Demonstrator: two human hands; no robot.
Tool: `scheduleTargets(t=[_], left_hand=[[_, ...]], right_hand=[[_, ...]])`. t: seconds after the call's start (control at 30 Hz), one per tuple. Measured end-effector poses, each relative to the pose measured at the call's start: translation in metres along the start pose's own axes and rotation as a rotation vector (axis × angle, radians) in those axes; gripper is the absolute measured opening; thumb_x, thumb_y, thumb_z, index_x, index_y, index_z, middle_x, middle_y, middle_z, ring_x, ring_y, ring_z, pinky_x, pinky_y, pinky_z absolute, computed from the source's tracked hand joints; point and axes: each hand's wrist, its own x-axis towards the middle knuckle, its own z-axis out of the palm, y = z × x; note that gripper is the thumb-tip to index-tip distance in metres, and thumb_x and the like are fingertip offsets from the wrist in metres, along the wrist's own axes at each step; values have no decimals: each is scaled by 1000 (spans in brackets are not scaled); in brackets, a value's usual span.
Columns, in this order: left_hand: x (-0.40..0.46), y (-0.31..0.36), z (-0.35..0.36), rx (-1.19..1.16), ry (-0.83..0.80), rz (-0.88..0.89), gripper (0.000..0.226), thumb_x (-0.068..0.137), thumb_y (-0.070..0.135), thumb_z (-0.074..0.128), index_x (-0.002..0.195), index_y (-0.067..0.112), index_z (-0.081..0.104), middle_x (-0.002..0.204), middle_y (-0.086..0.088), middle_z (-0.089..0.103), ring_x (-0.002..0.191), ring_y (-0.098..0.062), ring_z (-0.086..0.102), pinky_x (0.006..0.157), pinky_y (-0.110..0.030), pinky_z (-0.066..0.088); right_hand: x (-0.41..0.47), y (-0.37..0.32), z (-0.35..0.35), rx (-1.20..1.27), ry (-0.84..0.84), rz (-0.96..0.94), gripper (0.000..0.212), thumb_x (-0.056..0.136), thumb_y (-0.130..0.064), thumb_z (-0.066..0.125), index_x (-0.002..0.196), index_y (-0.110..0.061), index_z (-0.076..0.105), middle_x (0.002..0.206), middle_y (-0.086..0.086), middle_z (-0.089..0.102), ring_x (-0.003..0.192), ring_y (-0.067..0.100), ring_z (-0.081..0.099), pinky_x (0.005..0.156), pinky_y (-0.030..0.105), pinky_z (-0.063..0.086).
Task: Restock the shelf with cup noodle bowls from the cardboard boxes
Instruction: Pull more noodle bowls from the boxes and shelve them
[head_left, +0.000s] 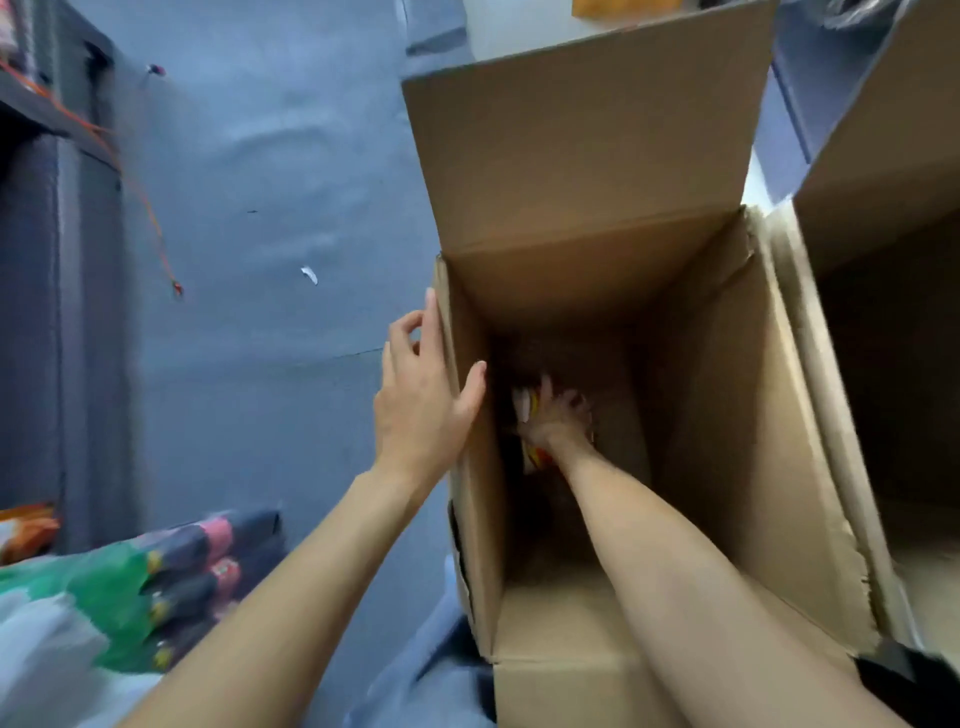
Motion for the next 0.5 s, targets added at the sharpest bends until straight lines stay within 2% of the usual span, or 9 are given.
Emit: scheduleTargets(t=[0.07,0.17,0.3,0.43,0.5], left_hand=[[1,-3,3,-19,30,14,76,90,24,62,152,12,20,132,-12,41,116,-28,49,78,-40,47],[2,-2,6,-28,54,9,74,88,15,60,151,12,22,131,-11,42,117,-28,48,78,-39,46],[1,1,5,3,46,-13,73,88,13,58,152,12,22,134,-10,40,122,-27,44,79,-45,47],[0,7,-10,12,-40,-51,77,89,26,63,152,13,22,139,-9,37,126,-27,40,92,-46,46],[-7,12,-27,-125,-61,-95,79,82,42,71,147,17,34,136,-4,43,124,-23,44,100,-44,43]], right_hand=[[10,2,9,-1,-29,41,106,80,-56,65,150,-33,-9,157,22,-8,142,48,0,111,64,17],[16,7,5,40,-19,71,99,79,-57,66,152,-30,4,158,19,-8,142,49,-3,110,64,19],[-24,9,-31,72,93,46,94,78,-54,68,150,-26,15,157,19,1,140,49,7,109,61,24],[-111,11,-81,197,301,-11,88,72,-52,73,144,-30,27,152,14,14,134,46,20,105,58,30],[-162,18,-102,390,411,-87,83,72,-48,75,139,-29,30,149,11,19,130,42,27,102,52,34]])
